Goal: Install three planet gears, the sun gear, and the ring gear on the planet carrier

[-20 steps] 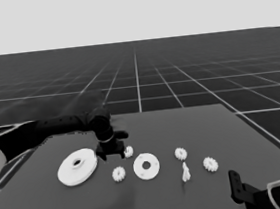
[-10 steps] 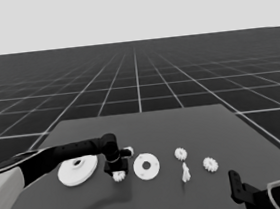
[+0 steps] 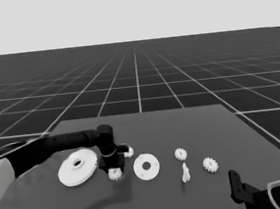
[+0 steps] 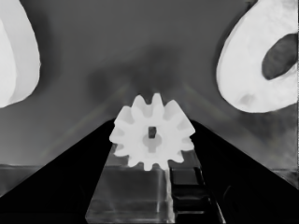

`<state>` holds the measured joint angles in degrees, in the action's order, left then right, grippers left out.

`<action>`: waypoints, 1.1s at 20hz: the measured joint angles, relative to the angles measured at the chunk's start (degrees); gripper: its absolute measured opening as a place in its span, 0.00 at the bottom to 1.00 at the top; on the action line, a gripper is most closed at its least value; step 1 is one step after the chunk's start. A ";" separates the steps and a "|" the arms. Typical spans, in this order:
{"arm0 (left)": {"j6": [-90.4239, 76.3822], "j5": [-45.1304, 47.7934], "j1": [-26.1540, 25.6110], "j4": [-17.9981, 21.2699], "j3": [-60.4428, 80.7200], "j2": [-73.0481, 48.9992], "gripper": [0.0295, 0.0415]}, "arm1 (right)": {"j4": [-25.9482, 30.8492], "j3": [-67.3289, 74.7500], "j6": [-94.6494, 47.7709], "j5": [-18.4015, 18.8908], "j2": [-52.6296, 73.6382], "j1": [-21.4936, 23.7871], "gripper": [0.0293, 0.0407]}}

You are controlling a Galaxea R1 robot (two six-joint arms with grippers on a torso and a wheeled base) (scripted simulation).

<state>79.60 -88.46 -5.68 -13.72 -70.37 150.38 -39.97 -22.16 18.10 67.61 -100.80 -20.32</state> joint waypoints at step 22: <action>8.04 -1.10 -0.43 -2.75 -10.15 18.04 0.14 | 0.00 0.00 0.00 0.00 0.00 0.00 0.81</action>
<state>87.64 -89.56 -6.10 -16.47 -80.52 168.42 -39.97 -22.16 18.10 67.61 -100.80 -20.32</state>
